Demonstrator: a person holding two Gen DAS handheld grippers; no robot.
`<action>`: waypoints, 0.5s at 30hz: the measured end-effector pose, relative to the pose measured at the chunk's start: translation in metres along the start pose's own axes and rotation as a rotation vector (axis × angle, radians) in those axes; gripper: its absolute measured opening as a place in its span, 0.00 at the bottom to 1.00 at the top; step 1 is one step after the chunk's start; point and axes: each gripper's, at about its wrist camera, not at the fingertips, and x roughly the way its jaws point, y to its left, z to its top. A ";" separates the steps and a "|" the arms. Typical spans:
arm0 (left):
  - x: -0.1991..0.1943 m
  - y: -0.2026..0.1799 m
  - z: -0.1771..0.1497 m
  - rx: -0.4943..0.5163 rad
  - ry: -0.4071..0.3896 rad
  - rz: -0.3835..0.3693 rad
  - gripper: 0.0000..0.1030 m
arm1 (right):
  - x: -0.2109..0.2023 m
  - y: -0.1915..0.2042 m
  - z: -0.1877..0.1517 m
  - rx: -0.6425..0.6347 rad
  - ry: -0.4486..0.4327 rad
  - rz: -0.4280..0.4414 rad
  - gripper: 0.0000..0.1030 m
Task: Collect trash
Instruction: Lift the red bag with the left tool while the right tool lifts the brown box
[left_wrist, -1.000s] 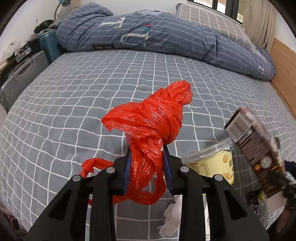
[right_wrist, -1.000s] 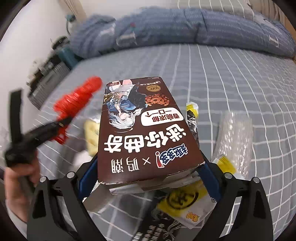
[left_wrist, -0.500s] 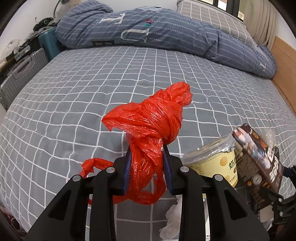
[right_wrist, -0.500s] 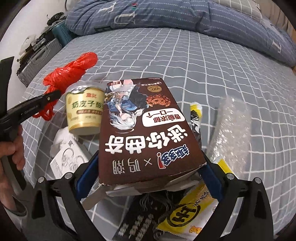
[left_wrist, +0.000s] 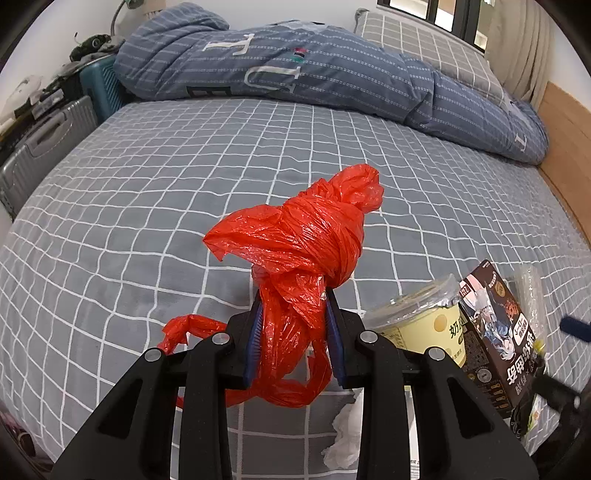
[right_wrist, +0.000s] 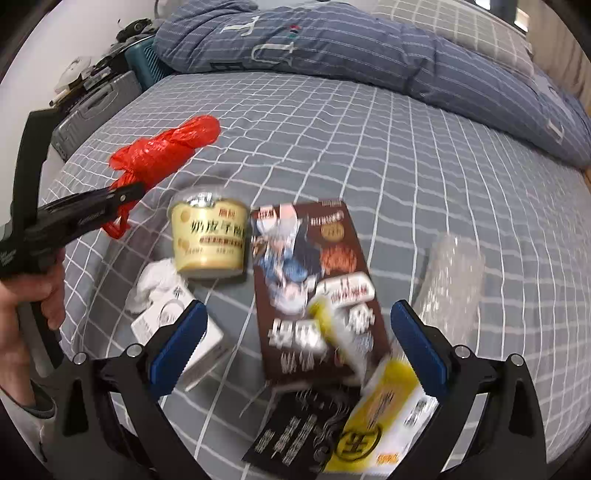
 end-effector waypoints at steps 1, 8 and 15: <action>0.000 0.001 0.001 -0.002 -0.001 0.002 0.28 | 0.002 0.000 0.004 -0.006 -0.004 0.010 0.93; 0.003 0.004 0.003 -0.009 0.001 0.004 0.28 | 0.040 0.007 0.032 -0.052 0.063 0.014 0.93; 0.006 0.007 0.002 -0.010 0.004 0.006 0.28 | 0.061 -0.002 0.038 -0.043 0.151 0.021 0.93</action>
